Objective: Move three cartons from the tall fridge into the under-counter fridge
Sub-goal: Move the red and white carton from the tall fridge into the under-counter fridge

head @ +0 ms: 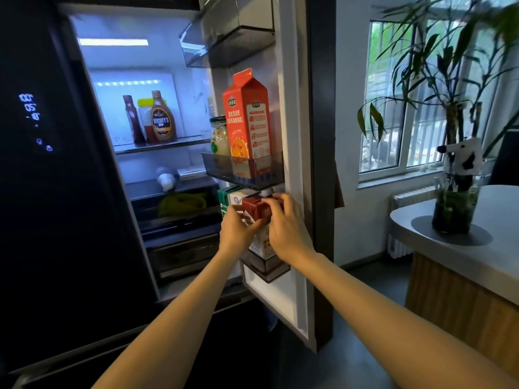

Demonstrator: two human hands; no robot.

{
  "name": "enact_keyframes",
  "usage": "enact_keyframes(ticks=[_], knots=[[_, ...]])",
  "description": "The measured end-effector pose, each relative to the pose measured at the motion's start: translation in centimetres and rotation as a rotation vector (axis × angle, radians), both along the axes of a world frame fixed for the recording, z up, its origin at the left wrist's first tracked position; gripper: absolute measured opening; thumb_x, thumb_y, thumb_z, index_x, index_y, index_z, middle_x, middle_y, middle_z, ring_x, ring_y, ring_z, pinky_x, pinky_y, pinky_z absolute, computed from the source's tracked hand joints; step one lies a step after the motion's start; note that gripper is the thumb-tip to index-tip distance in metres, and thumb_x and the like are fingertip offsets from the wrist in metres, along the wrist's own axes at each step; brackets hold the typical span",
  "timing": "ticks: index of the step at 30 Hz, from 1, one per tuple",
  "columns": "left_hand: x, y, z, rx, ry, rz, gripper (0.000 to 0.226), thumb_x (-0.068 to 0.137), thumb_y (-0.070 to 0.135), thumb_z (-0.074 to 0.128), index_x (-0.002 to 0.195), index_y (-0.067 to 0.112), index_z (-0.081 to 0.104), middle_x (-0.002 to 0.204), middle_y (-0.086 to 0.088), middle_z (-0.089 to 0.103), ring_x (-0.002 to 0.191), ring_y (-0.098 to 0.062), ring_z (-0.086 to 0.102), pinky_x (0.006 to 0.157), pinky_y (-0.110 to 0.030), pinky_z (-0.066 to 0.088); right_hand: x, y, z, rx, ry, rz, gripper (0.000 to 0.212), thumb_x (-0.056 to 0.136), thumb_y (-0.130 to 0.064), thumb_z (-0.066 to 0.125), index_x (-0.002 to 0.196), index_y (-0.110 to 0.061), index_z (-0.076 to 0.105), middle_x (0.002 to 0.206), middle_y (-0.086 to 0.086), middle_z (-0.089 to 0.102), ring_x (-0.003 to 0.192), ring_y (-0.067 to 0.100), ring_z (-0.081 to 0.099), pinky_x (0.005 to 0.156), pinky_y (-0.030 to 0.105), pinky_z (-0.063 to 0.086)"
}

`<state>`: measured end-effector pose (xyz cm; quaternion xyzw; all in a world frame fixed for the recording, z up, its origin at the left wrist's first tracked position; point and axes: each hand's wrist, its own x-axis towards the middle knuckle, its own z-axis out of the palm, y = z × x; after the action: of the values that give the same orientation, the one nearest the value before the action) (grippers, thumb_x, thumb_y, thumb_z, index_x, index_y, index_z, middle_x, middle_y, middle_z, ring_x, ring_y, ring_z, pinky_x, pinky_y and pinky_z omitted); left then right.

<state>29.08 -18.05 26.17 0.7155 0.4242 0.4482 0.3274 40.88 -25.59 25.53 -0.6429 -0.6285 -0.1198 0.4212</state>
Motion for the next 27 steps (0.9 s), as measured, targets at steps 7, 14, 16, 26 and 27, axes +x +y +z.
enact_keyframes(ticks=[7, 14, 16, 26, 27], knots=[[-2.7, -0.3, -0.1, -0.086, -0.063, -0.073, 0.062, 0.076, 0.020, 0.090, 0.117, 0.022, 0.043, 0.109, 0.008, 0.058, 0.099, -0.010, 0.064, 0.083, -0.031, 0.059, 0.5, -0.1, 0.6, 0.058, 0.278, 0.104, 0.039, 0.106, -0.019, 0.045, 0.145, -0.016, 0.042, 0.148, 0.005, 0.039, 0.138, 0.021, 0.045, 0.104, 0.049, 0.053], [-4.0, -2.1, -2.3, -0.120, -0.213, -0.122, 0.072, 0.076, 0.011, 0.089, 0.128, 0.014, 0.041, 0.123, 0.002, 0.059, 0.118, -0.018, 0.062, 0.097, -0.041, 0.059, 0.9, 0.3, -0.2, 0.017, 0.212, 0.139, 0.044, 0.104, -0.025, 0.054, 0.147, -0.018, 0.046, 0.149, 0.001, 0.045, 0.140, 0.018, 0.044, 0.107, 0.049, 0.051], [-3.7, -2.4, -2.3, -0.110, -0.233, -0.122, 0.071, 0.076, 0.010, 0.089, 0.128, 0.014, 0.041, 0.125, 0.001, 0.058, 0.120, -0.020, 0.062, 0.099, -0.044, 0.058, 1.0, 0.4, -0.5, 0.017, 0.180, 0.165, 0.041, 0.103, -0.028, 0.055, 0.143, -0.019, 0.051, 0.148, -0.001, 0.046, 0.140, 0.016, 0.043, 0.106, 0.049, 0.051], [-3.4, -4.1, -2.3, -0.038, -0.317, -0.115, 0.067, 0.080, 0.004, 0.084, 0.131, 0.018, 0.043, 0.135, -0.007, 0.055, 0.127, -0.025, 0.059, 0.092, -0.048, 0.062, 1.3, -0.1, -0.3, 0.006, 0.270, 0.251, 0.043, 0.106, -0.026, 0.051, 0.147, -0.019, 0.041, 0.144, -0.001, 0.048, 0.135, 0.014, 0.050, 0.102, 0.041, 0.056], [-3.5, -4.2, -2.2, -0.026, -0.326, -0.112, 0.067, 0.080, 0.005, 0.084, 0.131, 0.019, 0.044, 0.134, -0.006, 0.056, 0.126, -0.025, 0.059, 0.093, -0.048, 0.062, 1.4, -0.4, -0.3, 0.008, 0.288, 0.285, 0.042, 0.106, -0.028, 0.049, 0.146, -0.024, 0.040, 0.143, -0.002, 0.048, 0.133, 0.012, 0.051, 0.099, 0.038, 0.057]])
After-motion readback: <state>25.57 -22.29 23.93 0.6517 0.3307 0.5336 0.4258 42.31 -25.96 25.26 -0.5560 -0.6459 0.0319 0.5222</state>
